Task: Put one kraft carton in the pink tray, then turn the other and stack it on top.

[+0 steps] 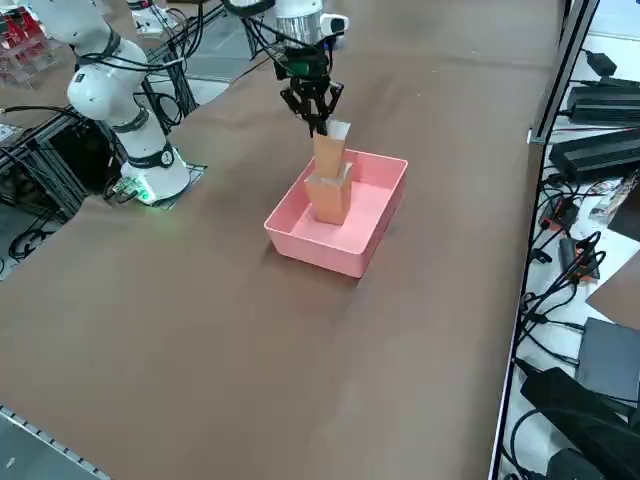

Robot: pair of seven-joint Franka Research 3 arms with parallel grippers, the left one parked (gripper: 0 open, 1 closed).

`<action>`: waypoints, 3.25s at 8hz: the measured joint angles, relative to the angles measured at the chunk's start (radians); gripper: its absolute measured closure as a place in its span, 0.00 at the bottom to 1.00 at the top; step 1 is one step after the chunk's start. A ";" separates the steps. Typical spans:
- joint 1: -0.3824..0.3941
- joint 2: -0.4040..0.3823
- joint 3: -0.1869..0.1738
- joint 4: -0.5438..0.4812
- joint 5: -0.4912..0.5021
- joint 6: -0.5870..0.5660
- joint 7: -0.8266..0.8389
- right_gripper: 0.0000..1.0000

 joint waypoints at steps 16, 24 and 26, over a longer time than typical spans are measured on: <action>-0.066 0.032 -0.007 0.480 0.001 -0.365 0.616 0.00; -0.086 0.043 0.001 0.582 0.122 -0.470 1.467 0.00; -0.086 0.042 0.004 0.590 0.167 -0.488 1.580 0.00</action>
